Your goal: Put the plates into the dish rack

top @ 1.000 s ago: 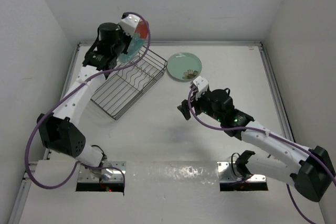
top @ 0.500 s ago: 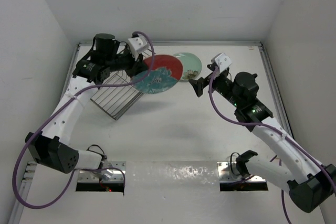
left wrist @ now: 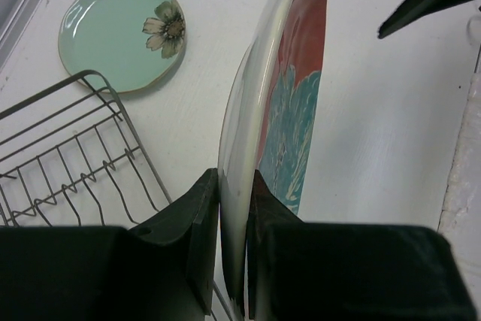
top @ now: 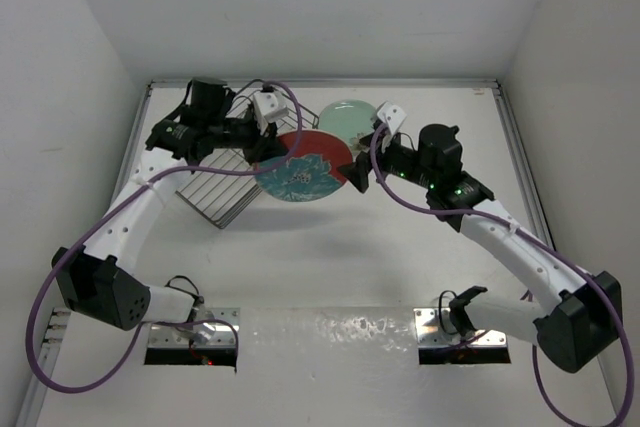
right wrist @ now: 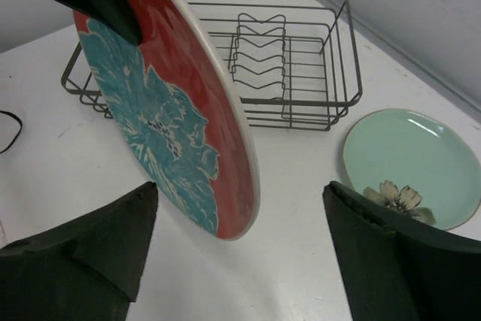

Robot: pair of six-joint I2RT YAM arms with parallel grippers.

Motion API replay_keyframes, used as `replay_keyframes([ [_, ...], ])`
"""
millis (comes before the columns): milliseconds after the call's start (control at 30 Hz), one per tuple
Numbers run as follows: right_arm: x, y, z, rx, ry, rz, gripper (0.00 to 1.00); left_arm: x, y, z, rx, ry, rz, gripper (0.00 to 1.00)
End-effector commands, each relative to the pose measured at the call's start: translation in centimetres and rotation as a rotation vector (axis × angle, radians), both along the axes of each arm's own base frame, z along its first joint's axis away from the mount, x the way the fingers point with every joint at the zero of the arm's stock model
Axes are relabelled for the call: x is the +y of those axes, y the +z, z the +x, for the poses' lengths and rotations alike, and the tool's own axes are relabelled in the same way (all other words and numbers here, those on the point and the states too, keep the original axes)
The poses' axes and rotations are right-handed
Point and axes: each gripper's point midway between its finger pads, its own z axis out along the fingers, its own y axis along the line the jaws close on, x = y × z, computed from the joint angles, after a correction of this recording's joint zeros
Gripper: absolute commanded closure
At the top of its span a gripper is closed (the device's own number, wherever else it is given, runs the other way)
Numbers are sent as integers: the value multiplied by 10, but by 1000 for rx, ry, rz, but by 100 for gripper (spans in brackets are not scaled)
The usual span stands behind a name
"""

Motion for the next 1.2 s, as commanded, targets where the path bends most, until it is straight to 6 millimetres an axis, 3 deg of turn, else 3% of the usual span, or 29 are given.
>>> replay_keyframes([
  [0,12,24,3,-60,43,35,14,-18,52,-10,-186,-121,-101,100],
  [33,17,19,1,-41,70,32,33,-18,50,-10,-180,-124,-101,100],
  [133,35,9,-5,-1,126,28,63,-22,50,-11,-180,-136,-115,100],
  [200,44,3,-11,13,156,21,70,-25,53,-10,-186,-139,-127,100],
  [233,47,1,-13,24,174,28,82,-27,52,-11,-184,-143,-126,100],
  [333,44,-1,-14,47,147,52,100,-28,47,-7,-182,-113,-114,100],
  [533,37,13,-24,57,107,138,100,-23,38,10,-201,-23,-77,100],
  [633,38,17,-35,43,145,194,100,-28,40,1,-197,-74,-95,100],
  [700,40,18,-43,18,194,189,98,-33,41,-17,-204,-187,-103,100],
  [833,41,1,-42,0,235,69,52,-40,43,-45,-225,-313,-113,100],
  [900,43,-7,-38,10,251,35,46,-42,43,-50,-229,-328,-115,100],
  [967,46,-6,-35,41,245,37,67,-44,44,-50,-221,-321,-121,100],
  [1000,48,-6,-32,55,243,40,93,-44,44,-49,-220,-319,-124,100],
  [1033,51,-8,-33,86,251,53,100,-44,47,-45,-238,-302,-126,100],
  [1100,52,-8,-34,107,244,74,100,-44,48,-39,-219,-248,-136,100],
  [1167,50,-4,-35,149,205,129,100,-39,54,-11,-242,-79,-132,100],
])
